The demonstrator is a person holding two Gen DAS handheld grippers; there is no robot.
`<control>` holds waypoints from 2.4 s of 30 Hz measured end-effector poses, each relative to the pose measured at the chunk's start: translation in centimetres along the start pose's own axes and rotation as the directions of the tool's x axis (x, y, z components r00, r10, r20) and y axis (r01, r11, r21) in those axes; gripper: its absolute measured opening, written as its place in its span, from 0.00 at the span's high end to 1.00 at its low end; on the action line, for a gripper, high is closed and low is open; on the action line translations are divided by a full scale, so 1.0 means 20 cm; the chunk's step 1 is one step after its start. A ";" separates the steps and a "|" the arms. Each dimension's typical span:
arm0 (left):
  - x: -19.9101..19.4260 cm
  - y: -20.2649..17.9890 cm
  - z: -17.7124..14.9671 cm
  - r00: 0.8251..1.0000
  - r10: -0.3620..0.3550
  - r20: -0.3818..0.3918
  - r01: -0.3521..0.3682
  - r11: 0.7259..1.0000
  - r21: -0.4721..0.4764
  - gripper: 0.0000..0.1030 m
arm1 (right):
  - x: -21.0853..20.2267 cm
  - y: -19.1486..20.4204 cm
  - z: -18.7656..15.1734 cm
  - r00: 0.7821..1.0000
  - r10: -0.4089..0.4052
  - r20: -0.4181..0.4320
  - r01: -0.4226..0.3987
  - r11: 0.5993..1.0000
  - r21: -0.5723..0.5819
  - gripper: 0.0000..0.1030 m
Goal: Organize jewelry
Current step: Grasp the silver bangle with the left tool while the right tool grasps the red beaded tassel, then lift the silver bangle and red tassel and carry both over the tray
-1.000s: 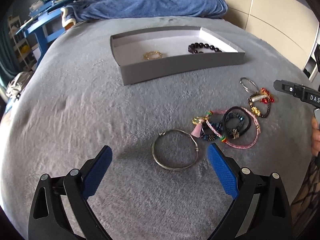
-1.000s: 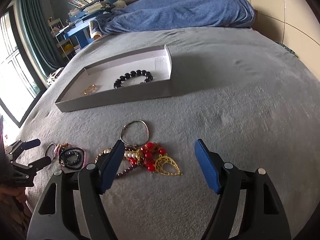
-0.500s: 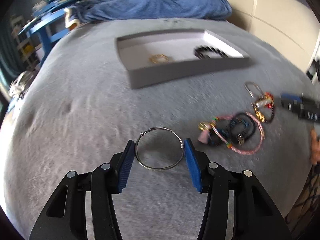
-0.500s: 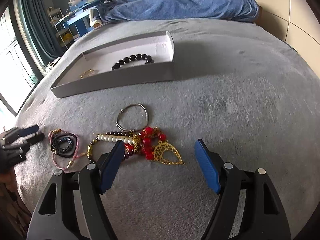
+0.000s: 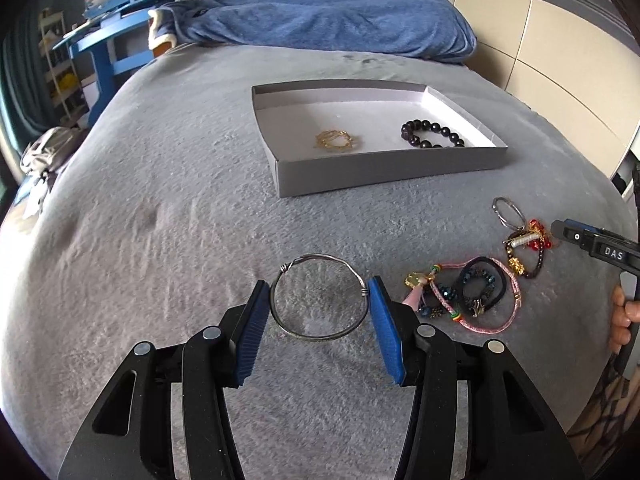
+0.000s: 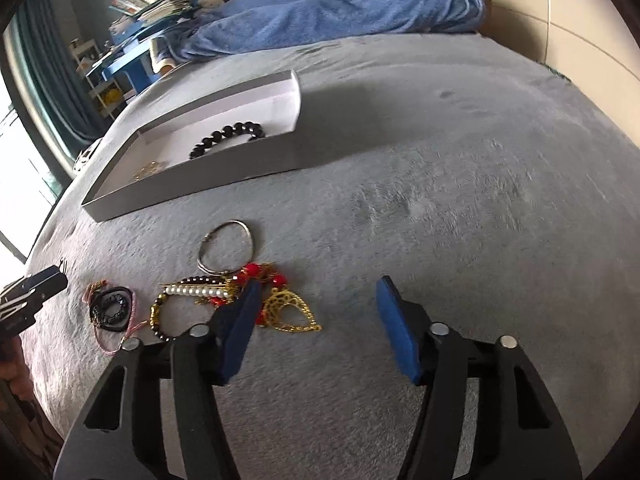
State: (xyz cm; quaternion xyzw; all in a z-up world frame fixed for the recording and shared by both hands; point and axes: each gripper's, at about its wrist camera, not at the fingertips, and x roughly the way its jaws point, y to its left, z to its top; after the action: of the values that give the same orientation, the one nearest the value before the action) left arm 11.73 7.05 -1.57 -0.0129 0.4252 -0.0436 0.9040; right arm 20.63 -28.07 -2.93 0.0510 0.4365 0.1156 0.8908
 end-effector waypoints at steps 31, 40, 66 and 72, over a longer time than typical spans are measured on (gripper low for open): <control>-0.02 -0.07 0.07 0.999 -0.019 0.046 0.018 1.000 0.012 0.50 | -0.16 0.05 0.08 0.990 0.109 0.089 -0.107 0.994 -0.026 1.00; -0.02 -0.16 0.16 0.996 -0.036 0.081 0.031 0.998 0.055 0.50 | -0.32 0.09 0.21 0.967 0.130 0.219 -0.118 0.991 -0.068 1.00; 0.08 -0.28 0.61 0.990 -0.053 0.130 0.030 0.985 0.172 0.50 | -0.30 0.32 0.66 0.929 0.217 0.301 -0.178 0.972 -0.153 1.00; 0.20 -0.28 0.67 0.992 -0.079 0.096 0.064 0.986 0.153 0.50 | -0.17 0.39 0.75 0.936 0.221 0.275 -0.184 0.971 -0.153 1.00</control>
State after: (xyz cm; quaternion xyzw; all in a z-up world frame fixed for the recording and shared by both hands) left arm 24.26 0.97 4.31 0.0375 0.3736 -0.1073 0.9206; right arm 29.18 -21.29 10.29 0.0561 0.2856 0.2253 0.9298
